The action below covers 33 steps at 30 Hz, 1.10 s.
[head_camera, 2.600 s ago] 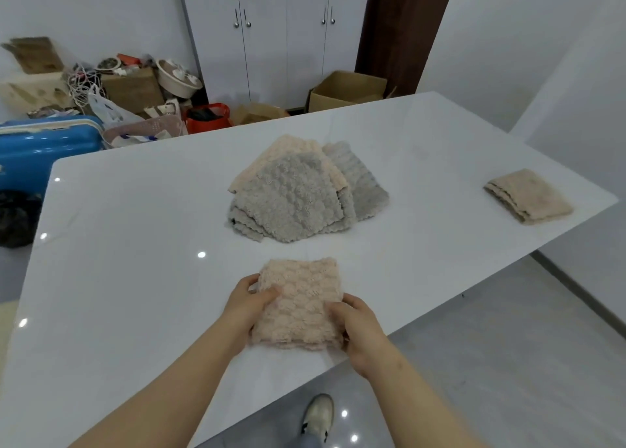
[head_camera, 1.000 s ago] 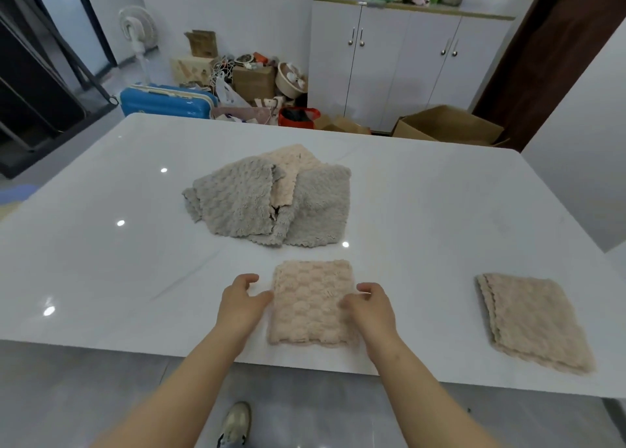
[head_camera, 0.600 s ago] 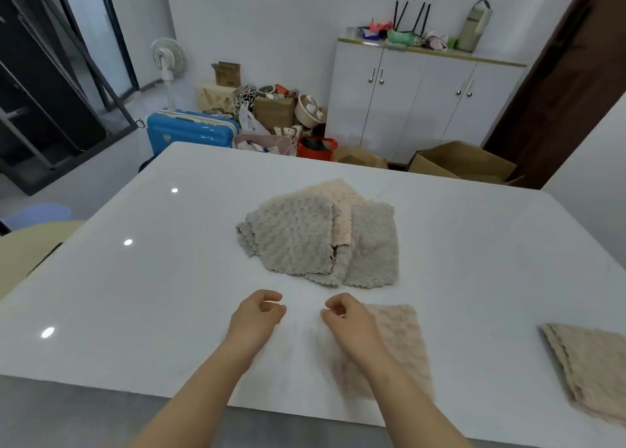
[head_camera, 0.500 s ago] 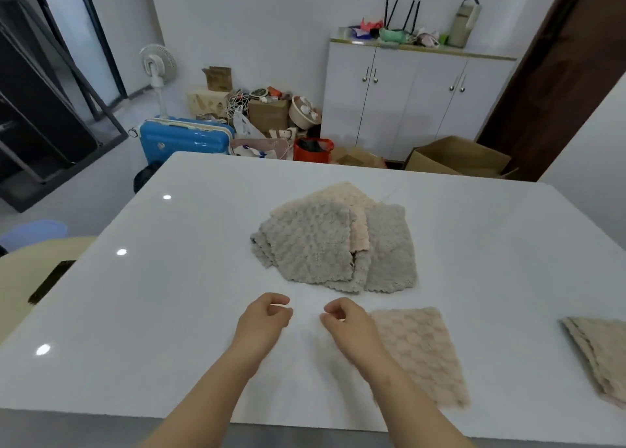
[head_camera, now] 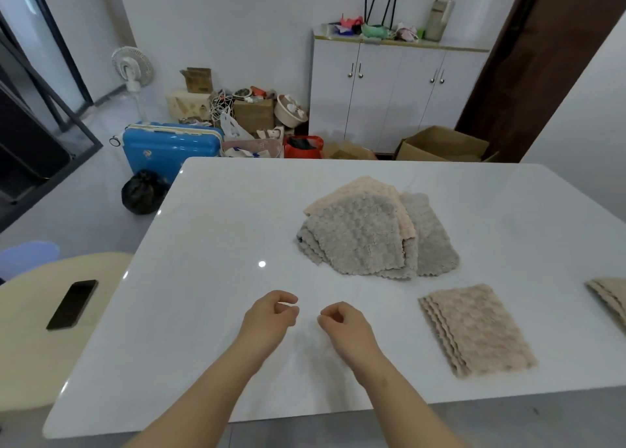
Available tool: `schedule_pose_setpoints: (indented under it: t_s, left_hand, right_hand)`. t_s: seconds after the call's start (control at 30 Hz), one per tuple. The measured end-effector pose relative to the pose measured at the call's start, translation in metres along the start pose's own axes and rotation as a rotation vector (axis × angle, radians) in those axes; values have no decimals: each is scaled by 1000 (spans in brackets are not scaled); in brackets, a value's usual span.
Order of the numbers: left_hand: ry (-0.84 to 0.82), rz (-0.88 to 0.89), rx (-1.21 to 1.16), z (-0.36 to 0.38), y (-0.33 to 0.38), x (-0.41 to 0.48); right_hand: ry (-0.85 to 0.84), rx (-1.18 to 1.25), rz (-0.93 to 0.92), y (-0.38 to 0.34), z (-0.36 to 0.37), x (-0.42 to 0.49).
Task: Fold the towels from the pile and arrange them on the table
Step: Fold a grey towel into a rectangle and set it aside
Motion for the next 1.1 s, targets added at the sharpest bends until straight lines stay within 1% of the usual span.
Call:
schedule_pose_setpoints:
  t_s: [0.2, 0.3, 0.5, 0.6, 0.7, 0.8, 0.9, 1.1]
  left_hand:
    - [-52, 33, 15, -32, -10, -10]
    - [-61, 52, 2, -60, -21, 1]
    - [-130, 90, 26, -129, -51, 60]
    - [-188, 103, 80, -172, -61, 99]
    - [-272, 131, 163, -198, -61, 130]
    - [-364, 180, 252, -203, -53, 152]
    - [-450, 245, 326, -193, -38, 164]
    - [-517, 373, 383, -164, -3, 181]
  right_hand:
    - [20, 20, 18, -7, 46, -21]
    - [72, 57, 25, -16, 68, -18]
    - [177, 122, 78, -36, 152, 23]
    - [295, 212, 140, -48, 193, 47]
    - [372, 281, 195, -56, 223, 57]
    - [473, 333, 223, -60, 230, 60]
    - [552, 354, 254, -56, 222, 57]
    - [677, 389, 245, -50, 190, 63]
Point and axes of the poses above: each hand's wrist, its own x-axis towards the middle knuckle, its own z-axis out of the palm, y = z × x, the point moved 7 cm from there along x, towards the middle knuckle, and after that the axes turned 8 degrees about x, right-handed, at the moved point
